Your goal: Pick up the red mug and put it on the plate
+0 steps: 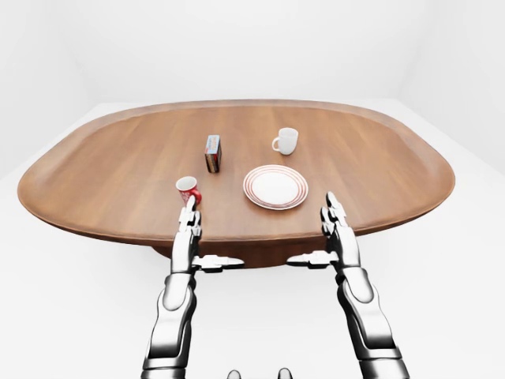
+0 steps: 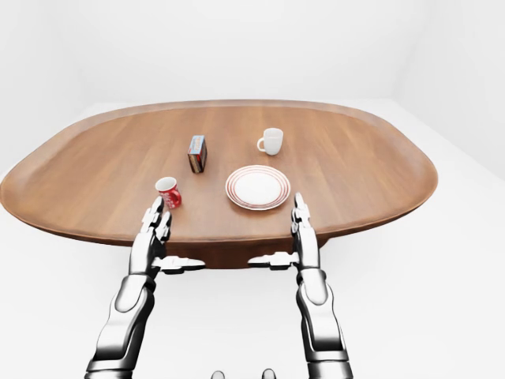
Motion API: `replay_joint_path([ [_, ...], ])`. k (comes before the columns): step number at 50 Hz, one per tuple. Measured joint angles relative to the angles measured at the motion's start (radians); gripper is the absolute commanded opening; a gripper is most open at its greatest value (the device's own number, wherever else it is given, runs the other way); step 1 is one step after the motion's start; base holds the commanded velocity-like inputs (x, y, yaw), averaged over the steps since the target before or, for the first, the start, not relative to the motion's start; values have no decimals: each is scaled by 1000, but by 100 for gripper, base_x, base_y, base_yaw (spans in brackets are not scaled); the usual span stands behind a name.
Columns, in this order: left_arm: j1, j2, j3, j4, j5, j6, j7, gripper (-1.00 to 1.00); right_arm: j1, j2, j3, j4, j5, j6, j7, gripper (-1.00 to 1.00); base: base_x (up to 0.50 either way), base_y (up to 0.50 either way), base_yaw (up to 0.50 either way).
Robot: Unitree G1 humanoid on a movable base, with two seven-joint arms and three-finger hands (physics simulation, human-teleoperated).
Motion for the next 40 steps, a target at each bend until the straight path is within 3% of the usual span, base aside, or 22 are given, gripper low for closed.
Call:
replay_joint_path([
  [17, 2, 11, 28, -52, -34, 28, -30, 100, 2, -13, -26, -50, 2, 28, 18, 100, 0, 0, 0],
  [21, -10, 10, 55, -158, -103, 84, -20, 100, -8, -15, -36, -128, 22, 61, 23, 100, 0, 0, 0],
  [23, -26, 14, 78, -234, -161, 84, 0, 100, -20, -16, -46, -187, 48, 74, 24, 100, 0, 0, 0],
  [28, -59, 31, 118, -386, -277, 84, 48, 100, -53, -26, -61, -315, 92, 74, 23, 100, 0, 0, 0],
  [40, -82, 40, 146, -529, -384, 84, 97, 100, -75, -47, -76, -457, 119, 74, 29, 100, 0, 8, 0],
])
